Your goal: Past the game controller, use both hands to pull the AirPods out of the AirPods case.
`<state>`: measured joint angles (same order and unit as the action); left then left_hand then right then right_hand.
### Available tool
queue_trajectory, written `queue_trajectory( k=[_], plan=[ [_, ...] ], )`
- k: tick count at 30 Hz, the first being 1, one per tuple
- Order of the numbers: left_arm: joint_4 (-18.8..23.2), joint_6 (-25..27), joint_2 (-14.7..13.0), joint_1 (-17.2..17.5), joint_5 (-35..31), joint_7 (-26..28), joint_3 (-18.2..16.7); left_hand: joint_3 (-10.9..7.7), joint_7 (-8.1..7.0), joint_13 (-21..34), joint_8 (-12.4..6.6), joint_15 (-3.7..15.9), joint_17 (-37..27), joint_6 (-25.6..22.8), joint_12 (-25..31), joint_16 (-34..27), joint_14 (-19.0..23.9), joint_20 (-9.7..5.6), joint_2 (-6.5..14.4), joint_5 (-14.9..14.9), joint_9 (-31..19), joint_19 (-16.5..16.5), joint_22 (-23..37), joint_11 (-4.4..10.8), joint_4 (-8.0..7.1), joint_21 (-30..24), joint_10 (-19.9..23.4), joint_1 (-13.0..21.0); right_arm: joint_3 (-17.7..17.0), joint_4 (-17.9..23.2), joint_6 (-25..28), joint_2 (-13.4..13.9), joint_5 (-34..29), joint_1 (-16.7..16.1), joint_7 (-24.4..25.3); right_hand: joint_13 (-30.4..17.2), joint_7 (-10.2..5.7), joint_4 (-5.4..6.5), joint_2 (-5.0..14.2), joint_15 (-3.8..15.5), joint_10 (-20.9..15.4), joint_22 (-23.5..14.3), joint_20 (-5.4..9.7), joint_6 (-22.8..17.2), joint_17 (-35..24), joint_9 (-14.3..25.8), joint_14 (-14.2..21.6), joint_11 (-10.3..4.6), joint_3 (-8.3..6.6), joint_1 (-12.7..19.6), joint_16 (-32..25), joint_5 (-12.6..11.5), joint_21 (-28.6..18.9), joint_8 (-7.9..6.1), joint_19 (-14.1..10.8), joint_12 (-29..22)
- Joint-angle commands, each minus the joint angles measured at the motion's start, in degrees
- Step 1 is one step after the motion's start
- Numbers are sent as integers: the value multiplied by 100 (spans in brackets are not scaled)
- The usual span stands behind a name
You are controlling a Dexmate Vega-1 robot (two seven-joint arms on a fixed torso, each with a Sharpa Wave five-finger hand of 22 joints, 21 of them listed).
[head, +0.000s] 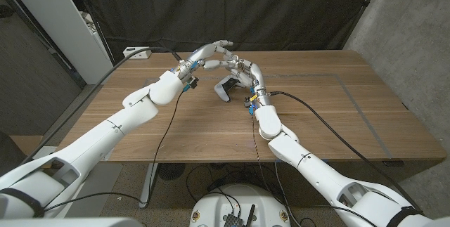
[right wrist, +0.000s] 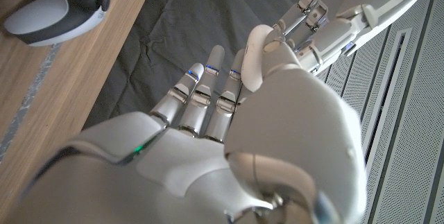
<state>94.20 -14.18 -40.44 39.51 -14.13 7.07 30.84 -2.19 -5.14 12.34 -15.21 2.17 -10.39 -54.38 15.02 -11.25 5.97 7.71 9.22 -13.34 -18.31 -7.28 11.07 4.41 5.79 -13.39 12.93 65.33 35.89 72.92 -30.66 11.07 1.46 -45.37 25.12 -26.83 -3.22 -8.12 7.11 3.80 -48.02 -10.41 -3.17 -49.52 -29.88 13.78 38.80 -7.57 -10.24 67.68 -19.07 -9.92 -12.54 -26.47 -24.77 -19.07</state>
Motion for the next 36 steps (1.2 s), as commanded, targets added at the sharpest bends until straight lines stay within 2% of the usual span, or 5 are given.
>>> queue_trajectory(
  k=[1, 14, 27, 36],
  plan=[
    [-89, -109, 72, 46, 146, 172, -43, -100, 188, 14, -108, 177, -21, -406, 45, -50, 137, -10, 75, -4, -141, -88, 37, 71, 64, -48, 140, 149, 1, -37, 30, -14, -37, 20, 63, -18, -403, -7, 58, 966, -2, -14, -21, -405, -21, 1169, 48, -47, 5, -2, 16, -39, 21, -167, -40, 14],
    [-362, -654, 273, 101, 1052, -12, -227, -148, 165, 18, -150, 247, -36, -439, 83, -80, 283, -54, 71, 36, -231, -171, 50, 127, 34, -88, 281, 148, 31, -7, 163, 28, -128, 52, 116, -13, -393, -5, 58, 966, -11, -14, -23, -402, -25, 1174, 51, -30, 12, -1, 27, -39, 22, -165, -39, 19],
    [-291, -703, 242, 158, 1211, -68, -345, -180, 173, 21, -178, 282, -44, -456, 98, -83, 356, -78, 55, 63, -298, -232, 60, 139, 19, -119, 357, 150, 58, -97, 288, 24, -57, 150, 56, -16, -400, -2, 54, 965, -11, -13, -23, -406, -30, 1171, 53, -29, 21, -5, 40, -39, 24, -161, -39, 24],
    [-143, -567, 133, 195, 1606, -416, -423, -199, 180, 22, -174, 242, -48, -419, 72, -41, 290, -57, 45, 80, -342, -218, 64, 103, 8, -117, 321, 148, 43, -117, 389, 56, 0, 186, 53, -14, -399, 0, 55, 964, -5, -13, -26, -417, -34, 1167, 56, -34, 28, -5, 43, -38, 26, -161, -37, 33]
  ],
)
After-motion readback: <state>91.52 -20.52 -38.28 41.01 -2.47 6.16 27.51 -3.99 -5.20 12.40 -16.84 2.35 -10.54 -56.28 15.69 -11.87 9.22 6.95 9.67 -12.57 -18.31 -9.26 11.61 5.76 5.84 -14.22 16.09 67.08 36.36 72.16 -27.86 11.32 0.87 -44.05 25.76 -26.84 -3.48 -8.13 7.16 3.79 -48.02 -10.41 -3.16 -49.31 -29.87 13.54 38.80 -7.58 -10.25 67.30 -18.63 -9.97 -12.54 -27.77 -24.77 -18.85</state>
